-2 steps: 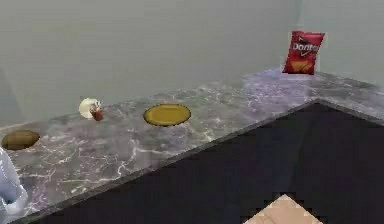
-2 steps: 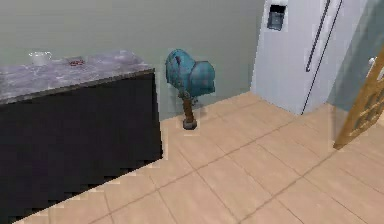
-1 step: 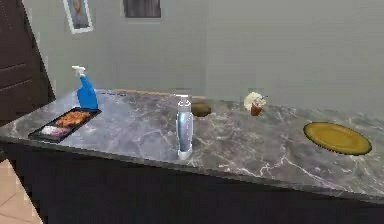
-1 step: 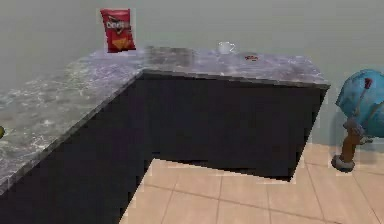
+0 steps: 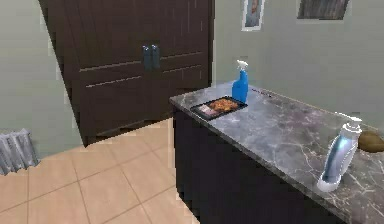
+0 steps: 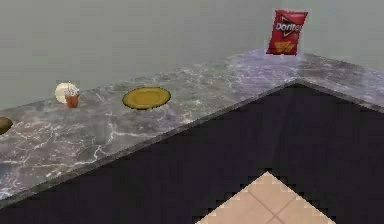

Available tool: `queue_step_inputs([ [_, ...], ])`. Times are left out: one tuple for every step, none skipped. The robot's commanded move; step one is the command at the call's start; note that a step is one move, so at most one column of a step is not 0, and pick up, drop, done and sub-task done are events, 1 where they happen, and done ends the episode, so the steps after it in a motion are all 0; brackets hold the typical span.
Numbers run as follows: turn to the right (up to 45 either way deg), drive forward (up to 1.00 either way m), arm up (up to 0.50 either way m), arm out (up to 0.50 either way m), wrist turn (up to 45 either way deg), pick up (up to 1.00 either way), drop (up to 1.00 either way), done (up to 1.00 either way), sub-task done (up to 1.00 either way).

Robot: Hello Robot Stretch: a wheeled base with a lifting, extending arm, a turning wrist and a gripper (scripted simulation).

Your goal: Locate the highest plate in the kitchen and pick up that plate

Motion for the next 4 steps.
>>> queue_step_inputs([
  [0.0,0.15,0.0,0.0,0.0,0.0,0.0,0.0,0.0],
  [-45.0,0.0,0.0,0.0,0.0,0.0,0.0,0.0,0.0],
  [-33.0,0.0,0.0,0.0,0.0,0.0,0.0,0.0,0.0],
  [0.0,0.0,0.5,0.0,0.0,0.0,0.0,0.0,0.0],
])
